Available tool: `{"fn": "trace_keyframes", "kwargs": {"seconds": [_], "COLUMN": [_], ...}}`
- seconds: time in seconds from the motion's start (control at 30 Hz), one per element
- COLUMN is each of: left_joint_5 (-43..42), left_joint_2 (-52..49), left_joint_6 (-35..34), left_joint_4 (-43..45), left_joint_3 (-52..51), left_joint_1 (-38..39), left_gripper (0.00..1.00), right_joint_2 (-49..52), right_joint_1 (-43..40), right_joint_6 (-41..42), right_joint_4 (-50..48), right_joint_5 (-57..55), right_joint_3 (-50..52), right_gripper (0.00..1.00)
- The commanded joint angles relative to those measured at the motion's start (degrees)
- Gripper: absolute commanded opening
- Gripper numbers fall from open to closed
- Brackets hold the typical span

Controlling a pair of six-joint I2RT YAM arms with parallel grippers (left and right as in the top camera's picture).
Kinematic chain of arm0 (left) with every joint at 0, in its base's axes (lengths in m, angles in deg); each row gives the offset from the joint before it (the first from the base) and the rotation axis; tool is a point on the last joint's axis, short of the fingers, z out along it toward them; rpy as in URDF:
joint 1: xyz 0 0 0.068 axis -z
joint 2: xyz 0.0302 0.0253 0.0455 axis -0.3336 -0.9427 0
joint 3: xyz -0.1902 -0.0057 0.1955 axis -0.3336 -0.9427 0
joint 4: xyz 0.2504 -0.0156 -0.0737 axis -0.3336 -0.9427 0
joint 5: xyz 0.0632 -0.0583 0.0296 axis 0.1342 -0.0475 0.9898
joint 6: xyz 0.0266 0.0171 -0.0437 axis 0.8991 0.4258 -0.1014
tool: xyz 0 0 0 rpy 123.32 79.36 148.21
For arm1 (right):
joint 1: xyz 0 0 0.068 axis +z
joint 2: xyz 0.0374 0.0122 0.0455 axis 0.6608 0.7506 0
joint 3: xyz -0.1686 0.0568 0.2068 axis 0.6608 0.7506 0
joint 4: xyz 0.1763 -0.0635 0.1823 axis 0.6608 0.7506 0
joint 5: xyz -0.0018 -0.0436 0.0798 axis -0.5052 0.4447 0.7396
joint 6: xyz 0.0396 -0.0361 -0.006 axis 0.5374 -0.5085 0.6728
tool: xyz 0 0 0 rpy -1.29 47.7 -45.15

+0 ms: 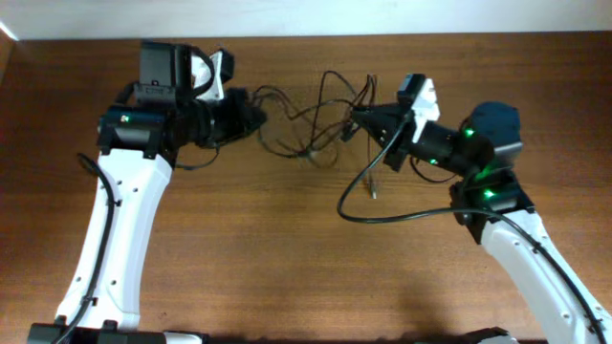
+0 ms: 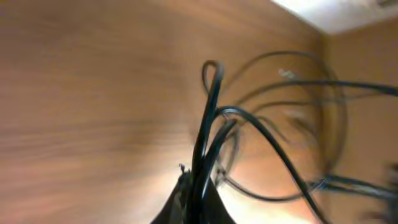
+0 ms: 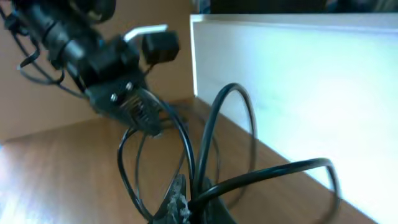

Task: Untangle cables

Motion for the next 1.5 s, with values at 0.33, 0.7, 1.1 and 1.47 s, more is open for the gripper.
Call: {"fn": "trace_keyframes", "kwargs": {"seconds": [0.33, 0.7, 1.1, 1.47], "left_joint_5": [48.37, 35.47, -40.65, -35.19], "left_joint_2": [-0.09, -0.09, -0.09, -0.09], "left_joint_6": [2.93, 0.59, 3.19, 3.43], "left_joint_4": [-6.86, -4.7, 19.8, 19.82], "left_joint_3": [0.17, 0.17, 0.17, 0.17], "left_joint_1": [-2.03, -2.91, -2.89, 2.36], "left_gripper": [0.0, 0.0, 0.0, 0.0], "right_joint_2": [-1.86, -1.68, -1.68, -1.68], "right_joint_1": [-1.22, -2.99, -2.93, -2.93], "right_joint_6": [0.66, 0.66, 0.72, 0.63], "right_joint_4": [0.2, 30.47, 14.01, 6.75], "right_joint_5": [-4.15, -24.3, 20.68, 20.39], "right_joint_3": [-0.44, -0.44, -0.44, -0.44], "right_gripper": [0.04, 0.95, 0.99, 0.99]}}
